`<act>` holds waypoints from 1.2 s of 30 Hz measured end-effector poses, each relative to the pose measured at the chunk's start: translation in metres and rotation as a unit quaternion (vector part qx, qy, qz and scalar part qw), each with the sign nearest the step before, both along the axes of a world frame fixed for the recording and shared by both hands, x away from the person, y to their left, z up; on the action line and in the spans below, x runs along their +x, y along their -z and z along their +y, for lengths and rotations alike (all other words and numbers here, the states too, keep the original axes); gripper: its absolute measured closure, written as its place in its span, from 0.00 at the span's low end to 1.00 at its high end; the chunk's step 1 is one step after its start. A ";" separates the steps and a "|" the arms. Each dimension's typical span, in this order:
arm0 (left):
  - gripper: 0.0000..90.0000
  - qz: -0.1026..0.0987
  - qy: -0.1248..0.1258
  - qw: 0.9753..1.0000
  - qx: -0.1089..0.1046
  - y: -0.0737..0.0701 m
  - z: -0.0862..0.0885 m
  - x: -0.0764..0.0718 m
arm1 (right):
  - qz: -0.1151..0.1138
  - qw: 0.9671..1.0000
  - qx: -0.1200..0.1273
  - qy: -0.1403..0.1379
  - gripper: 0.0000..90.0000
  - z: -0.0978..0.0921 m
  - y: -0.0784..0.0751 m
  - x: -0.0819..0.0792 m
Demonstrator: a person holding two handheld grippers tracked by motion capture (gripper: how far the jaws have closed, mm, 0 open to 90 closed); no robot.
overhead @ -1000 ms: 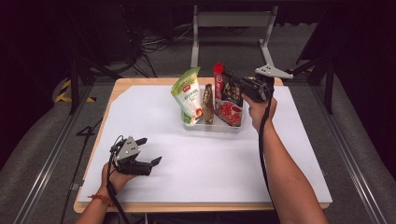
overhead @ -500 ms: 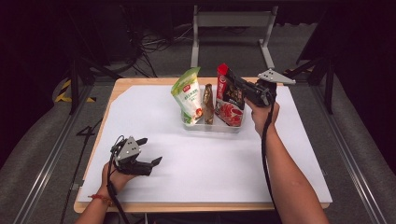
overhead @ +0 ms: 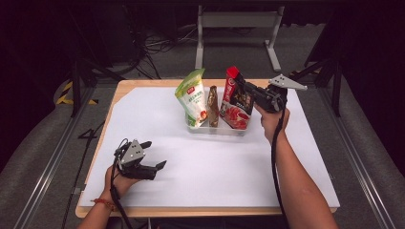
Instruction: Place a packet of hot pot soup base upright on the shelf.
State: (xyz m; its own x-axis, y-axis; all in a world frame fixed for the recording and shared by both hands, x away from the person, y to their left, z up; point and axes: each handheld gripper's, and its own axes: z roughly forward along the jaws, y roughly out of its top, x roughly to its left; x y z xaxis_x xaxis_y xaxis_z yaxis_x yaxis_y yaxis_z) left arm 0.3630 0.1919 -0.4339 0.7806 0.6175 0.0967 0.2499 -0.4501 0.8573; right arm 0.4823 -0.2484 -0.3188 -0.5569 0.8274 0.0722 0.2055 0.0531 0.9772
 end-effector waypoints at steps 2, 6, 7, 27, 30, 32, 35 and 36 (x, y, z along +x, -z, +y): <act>0.15 0.001 0.000 1.000 0.001 0.000 0.000 0.000 | 0.004 1.000 0.003 0.002 0.96 -0.001 0.000 0.000; 0.15 0.002 0.001 1.000 0.001 0.000 0.000 0.000 | 0.006 1.000 -0.003 0.003 0.94 -0.001 -0.001 -0.001; 0.15 0.001 0.001 1.000 0.003 0.000 0.000 0.000 | 0.006 1.000 -0.006 0.004 0.94 -0.001 -0.001 -0.001; 0.15 0.000 0.001 1.000 0.005 0.000 -0.001 0.000 | 0.012 0.999 -0.027 0.013 0.85 -0.006 -0.005 -0.005; 0.15 0.000 0.001 1.000 0.005 0.000 0.000 0.000 | 0.010 0.999 -0.029 0.015 0.83 -0.007 -0.006 -0.007; 0.15 0.000 0.001 1.000 0.007 0.000 0.000 0.000 | 0.007 0.999 -0.031 0.018 0.81 -0.008 -0.007 -0.010; 0.15 0.000 0.001 1.000 0.007 0.000 -0.001 0.000 | 0.004 0.999 -0.036 0.020 0.81 -0.010 -0.008 -0.013; 0.15 0.000 0.001 1.000 0.008 0.000 -0.001 0.000 | 0.004 0.999 -0.037 0.021 0.80 -0.010 -0.008 -0.015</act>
